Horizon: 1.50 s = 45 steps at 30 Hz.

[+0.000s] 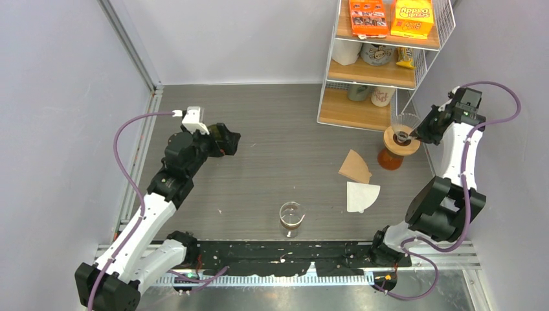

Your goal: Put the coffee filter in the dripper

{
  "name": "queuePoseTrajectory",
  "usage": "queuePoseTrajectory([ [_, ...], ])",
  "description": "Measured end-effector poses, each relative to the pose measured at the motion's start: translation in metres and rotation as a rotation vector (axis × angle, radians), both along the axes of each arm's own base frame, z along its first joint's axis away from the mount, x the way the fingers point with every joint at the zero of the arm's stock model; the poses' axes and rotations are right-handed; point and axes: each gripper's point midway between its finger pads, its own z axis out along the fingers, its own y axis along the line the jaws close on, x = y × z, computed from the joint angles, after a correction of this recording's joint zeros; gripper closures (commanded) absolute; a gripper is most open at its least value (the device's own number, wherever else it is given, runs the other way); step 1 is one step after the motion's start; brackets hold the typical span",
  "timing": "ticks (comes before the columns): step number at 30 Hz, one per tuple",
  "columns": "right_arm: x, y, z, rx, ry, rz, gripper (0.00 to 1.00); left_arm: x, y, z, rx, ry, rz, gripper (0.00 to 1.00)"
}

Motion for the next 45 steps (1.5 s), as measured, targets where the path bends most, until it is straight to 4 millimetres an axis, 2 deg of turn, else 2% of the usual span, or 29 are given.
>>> queuePoseTrajectory([
  [9, -0.001, -0.005, -0.006, 0.001, 0.011, -0.014, 0.95, -0.001, -0.002, 0.000, -0.004, 0.000, -0.014, 0.00],
  [16, -0.005, -0.011, -0.022, 0.025, 0.025, -0.035, 0.95, 0.000, 0.000, -0.001, -0.005, 0.003, -0.009, 0.00],
  [29, 0.011, -0.022, -0.028, 0.034, -0.002, -0.044, 0.95, 0.002, 0.006, -0.004, -0.014, 0.013, 0.011, 0.00],
  [45, 0.014, -0.035, -0.046, 0.030, 0.132, -0.087, 0.95, 0.005, 0.014, -0.006, -0.021, 0.020, 0.040, 0.00],
])
